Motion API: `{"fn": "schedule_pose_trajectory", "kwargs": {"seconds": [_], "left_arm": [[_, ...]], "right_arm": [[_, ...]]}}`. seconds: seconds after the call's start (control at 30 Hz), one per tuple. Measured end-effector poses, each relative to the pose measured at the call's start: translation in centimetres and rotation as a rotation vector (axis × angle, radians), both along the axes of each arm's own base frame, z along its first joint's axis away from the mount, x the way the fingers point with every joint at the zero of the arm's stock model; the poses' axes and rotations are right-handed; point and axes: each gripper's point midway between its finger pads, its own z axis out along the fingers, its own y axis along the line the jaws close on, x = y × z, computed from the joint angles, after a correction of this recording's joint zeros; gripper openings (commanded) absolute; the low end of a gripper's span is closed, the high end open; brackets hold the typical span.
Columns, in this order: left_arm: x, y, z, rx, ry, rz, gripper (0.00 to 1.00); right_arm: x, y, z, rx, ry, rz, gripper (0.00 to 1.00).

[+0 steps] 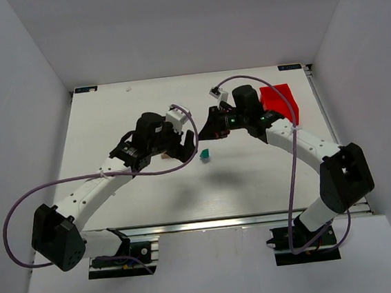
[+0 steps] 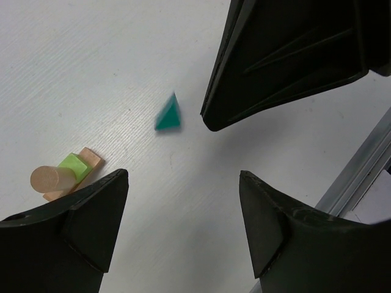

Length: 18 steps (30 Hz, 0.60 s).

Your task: Build the wood block tower

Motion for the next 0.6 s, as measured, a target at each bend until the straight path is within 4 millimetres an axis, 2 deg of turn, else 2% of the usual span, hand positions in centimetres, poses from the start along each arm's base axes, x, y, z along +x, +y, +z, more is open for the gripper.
{"fn": "schedule_pose_trajectory", "kwargs": {"seconds": [0.07,0.13,0.17,0.2,0.23,0.3,0.4,0.5,0.53,0.6], "left_arm": [[-0.2,-0.1,-0.2,-0.002,0.009,0.004,0.82],[-0.3,-0.1,-0.5,-0.009,0.019,0.016,0.82],[-0.4,0.0,-0.7,-0.016,0.030,0.029,0.84],[-0.5,0.0,-0.8,-0.018,0.034,0.031,0.87],[-0.7,0.1,-0.8,-0.028,0.040,0.043,0.93],[-1.1,0.4,-0.7,-0.049,0.049,0.066,0.98],[-1.5,1.2,0.5,-0.098,0.046,0.125,0.98],[-1.6,2.1,2.0,-0.146,0.035,0.203,0.98],[-1.5,2.4,2.4,-0.160,0.030,0.228,0.98],[-1.2,3.1,2.9,-0.179,0.030,0.291,0.98]], "right_arm": [[0.0,-0.3,-1.0,-0.022,-0.001,-0.007,0.00],[0.0,-1.1,-2.8,-0.082,-0.007,-0.024,0.00],[0.1,-1.5,-3.7,-0.117,-0.010,-0.035,0.07],[0.0,-2.0,-4.7,-0.160,-0.012,-0.048,0.08],[0.2,-2.6,-5.6,-0.204,-0.020,-0.064,0.24],[0.5,-3.9,-7.4,-0.293,-0.034,-0.103,0.35],[0.9,-5.8,-9.8,-0.406,-0.061,-0.145,0.58],[1.5,-7.4,-11.2,-0.497,-0.089,-0.180,0.76],[1.9,-7.8,-11.5,-0.521,-0.103,-0.197,0.87],[2.9,-8.6,-12.1,-0.576,-0.119,-0.238,0.89]]}}
